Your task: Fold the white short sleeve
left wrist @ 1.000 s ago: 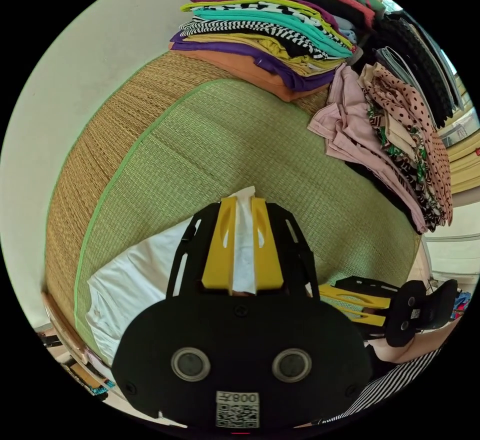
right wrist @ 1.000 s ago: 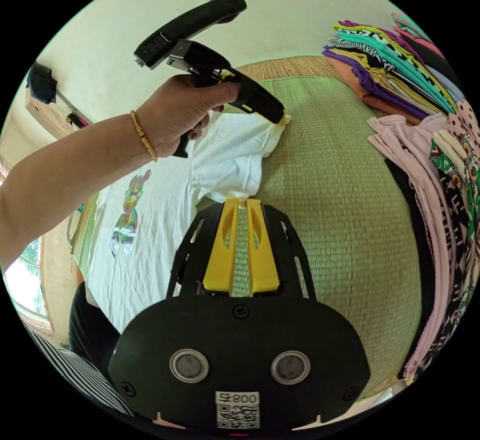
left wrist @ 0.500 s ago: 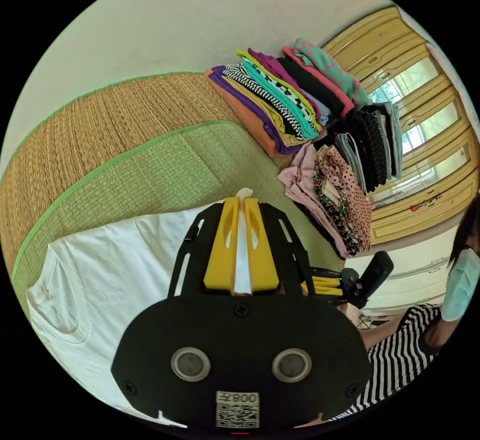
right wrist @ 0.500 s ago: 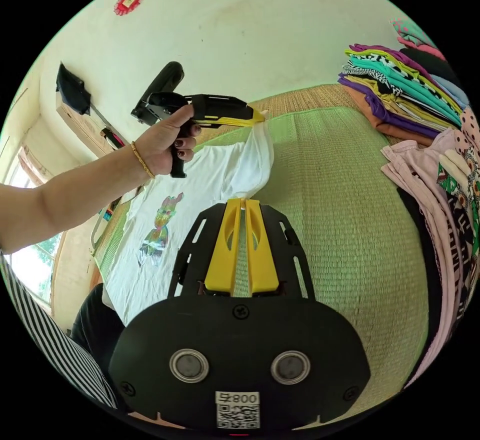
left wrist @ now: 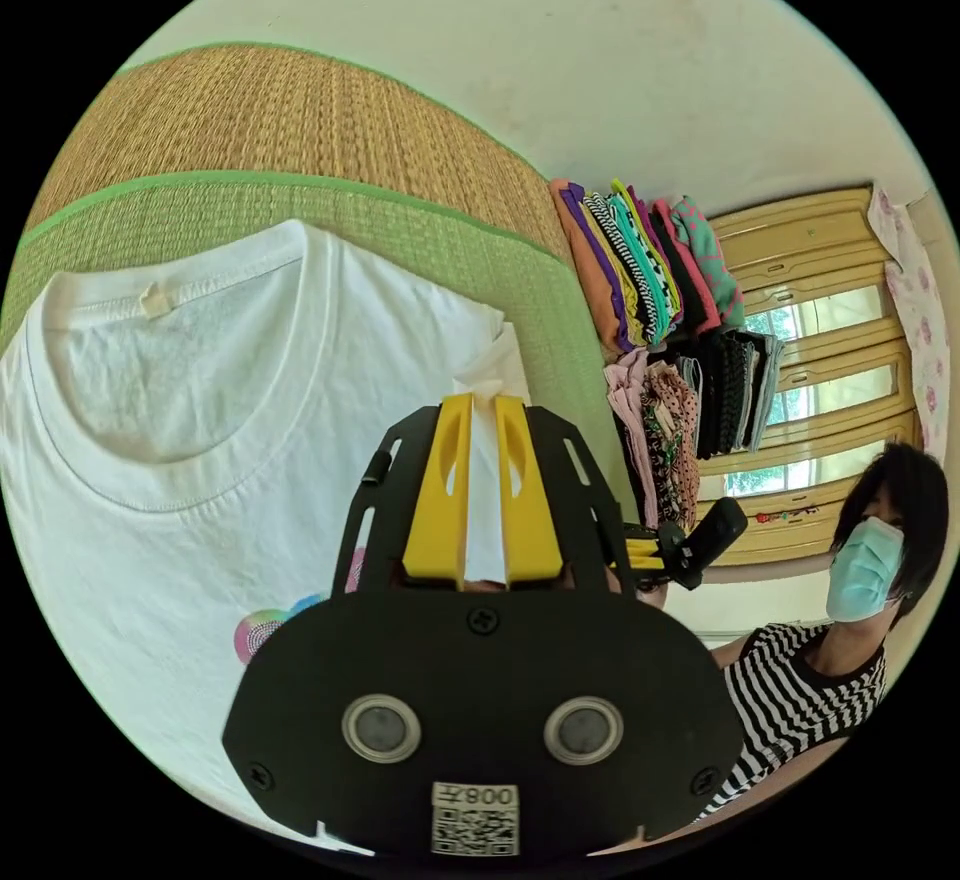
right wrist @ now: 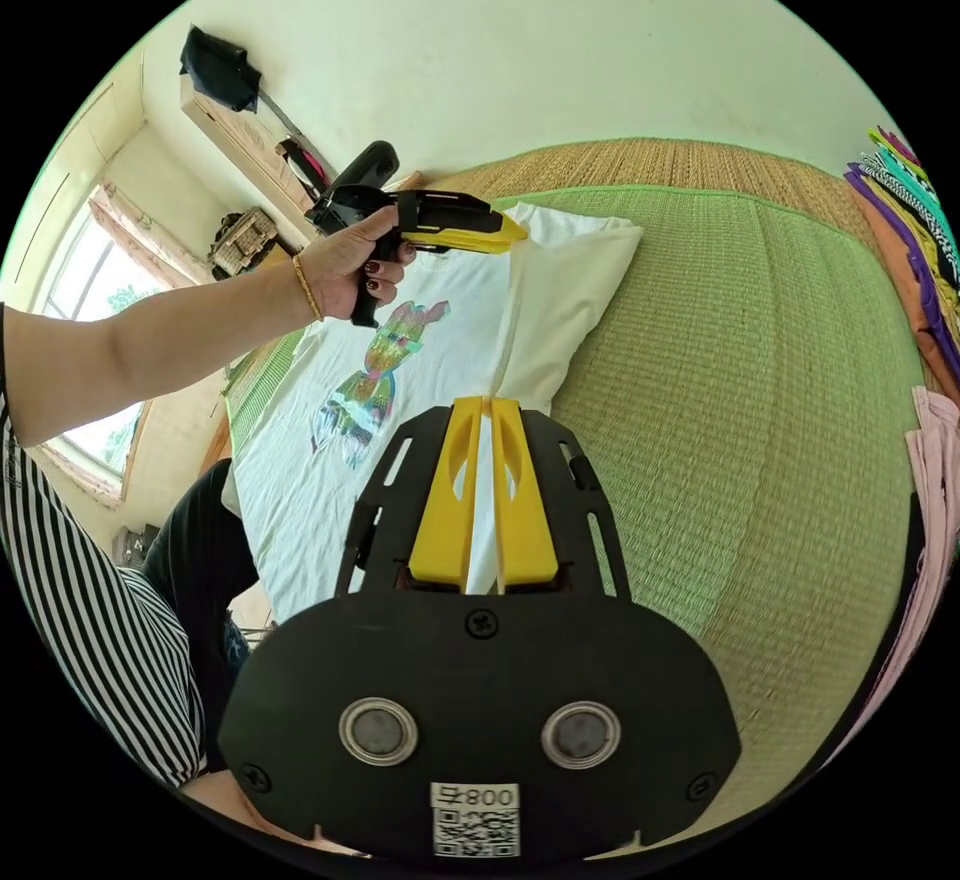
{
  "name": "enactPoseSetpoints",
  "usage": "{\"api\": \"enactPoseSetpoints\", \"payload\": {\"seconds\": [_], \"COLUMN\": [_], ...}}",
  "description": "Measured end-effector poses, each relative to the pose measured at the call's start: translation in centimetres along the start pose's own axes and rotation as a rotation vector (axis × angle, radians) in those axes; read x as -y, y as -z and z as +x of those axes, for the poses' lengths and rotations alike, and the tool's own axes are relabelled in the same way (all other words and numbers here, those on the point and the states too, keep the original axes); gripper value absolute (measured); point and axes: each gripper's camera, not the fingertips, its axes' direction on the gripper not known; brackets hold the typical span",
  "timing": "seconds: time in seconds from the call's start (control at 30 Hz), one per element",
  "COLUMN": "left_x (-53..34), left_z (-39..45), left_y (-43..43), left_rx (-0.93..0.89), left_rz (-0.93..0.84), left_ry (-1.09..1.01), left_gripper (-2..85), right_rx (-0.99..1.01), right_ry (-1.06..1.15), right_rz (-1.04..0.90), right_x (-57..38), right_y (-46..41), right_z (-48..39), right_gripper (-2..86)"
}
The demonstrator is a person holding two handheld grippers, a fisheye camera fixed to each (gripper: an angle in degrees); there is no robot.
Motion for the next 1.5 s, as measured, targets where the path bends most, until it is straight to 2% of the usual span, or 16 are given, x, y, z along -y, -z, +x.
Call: {"api": "enactPoseSetpoints", "payload": {"seconds": [0.13,0.33,0.43,0.7,0.83,0.97,1.13,1.33,1.5], "left_x": [-0.1,0.2,0.2,0.9,1.7,2.7,2.6,-0.5,-5.2], "left_z": [-1.5,0.9,1.9,3.5,4.1,3.5,2.2,2.2,1.3], "left_y": [1.3,3.0,3.0,-0.3,-1.7,-2.9,-1.9,0.2,1.2], "left_rx": [0.025,0.152,0.221,0.170,0.194,0.349,0.309,0.188,0.155], "left_rz": [0.037,0.098,0.090,-0.043,-0.071,-0.110,-0.078,-0.042,-0.135], "left_ry": [0.038,-0.084,-0.135,-0.251,-0.290,-0.292,-0.271,-0.310,-0.304], "left_gripper": [7.4,8.2,7.9,6.6,5.4,2.2,0.7,0.3,0.2], "right_rx": [0.033,0.083,0.063,-0.019,-0.130,-0.177,-0.120,-0.167,-0.131], "right_ry": [0.017,0.068,0.055,-0.074,-0.078,-0.105,-0.157,-0.143,-0.177], "right_rz": [-0.064,-0.181,-0.151,0.074,0.050,-0.026,-0.017,0.014,-0.012], "right_x": [0.8,1.9,2.2,3.1,4.0,4.7,4.6,4.8,4.8], "right_y": [-1.0,-2.4,-2.0,1.1,0.2,-1.1,-0.8,-0.4,-1.5], "right_z": [-0.2,-0.6,-0.5,1.4,0.7,0.6,1.3,-0.1,0.2], "right_gripper": [1.6,1.0,0.4,0.1,0.0,0.1,0.1,0.1,0.1]}}
